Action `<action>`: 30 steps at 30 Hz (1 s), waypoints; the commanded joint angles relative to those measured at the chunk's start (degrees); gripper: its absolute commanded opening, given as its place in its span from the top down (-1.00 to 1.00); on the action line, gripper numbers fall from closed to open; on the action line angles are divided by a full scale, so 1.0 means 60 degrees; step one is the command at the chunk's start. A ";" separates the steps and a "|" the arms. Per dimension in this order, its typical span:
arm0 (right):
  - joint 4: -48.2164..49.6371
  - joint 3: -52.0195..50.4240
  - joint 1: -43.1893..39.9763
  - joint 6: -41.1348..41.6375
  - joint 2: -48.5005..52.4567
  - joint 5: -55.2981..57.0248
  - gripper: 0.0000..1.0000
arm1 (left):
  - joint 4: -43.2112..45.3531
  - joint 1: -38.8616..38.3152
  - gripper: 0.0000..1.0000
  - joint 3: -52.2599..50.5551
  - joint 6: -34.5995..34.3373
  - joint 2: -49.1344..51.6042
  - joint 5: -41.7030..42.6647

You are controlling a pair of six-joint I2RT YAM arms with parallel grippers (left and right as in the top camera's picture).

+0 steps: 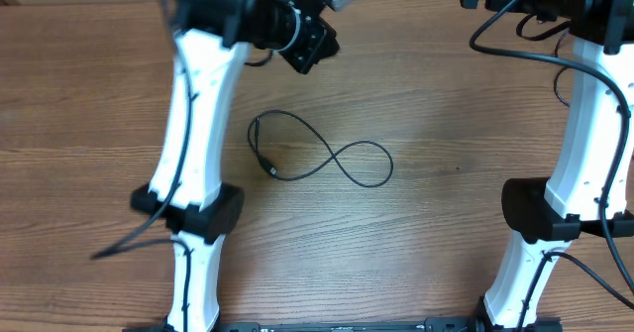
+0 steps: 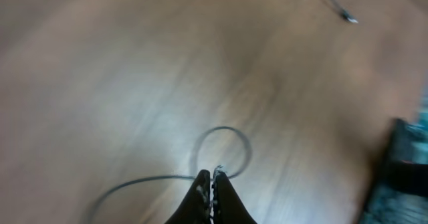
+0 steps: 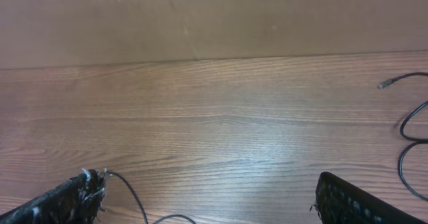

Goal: Untangle cables

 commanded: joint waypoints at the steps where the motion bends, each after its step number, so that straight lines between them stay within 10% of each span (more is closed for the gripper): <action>1: 0.0058 -0.0022 -0.0025 -0.0160 -0.0015 -0.0062 -1.00 | -0.0069 -0.0426 0.58 -0.0098 -0.0127 0.0179 -0.2437; 6: 0.0055 -0.0022 -0.0025 -0.0233 -0.0015 -0.0062 -1.00 | -0.0066 -0.0874 -0.43 -0.0914 -0.0091 0.0379 -0.4575; 11: 0.0055 -0.0022 -0.0025 -0.0441 -0.0015 -0.0062 -1.00 | -0.0058 -0.0947 0.16 -0.2339 -0.0448 0.0656 -0.4674; 30: 0.1461 -0.0022 -0.0029 0.0525 -0.0015 0.2492 -1.00 | 0.2954 -0.1195 -0.06 -0.7621 -0.0597 0.0769 -0.3180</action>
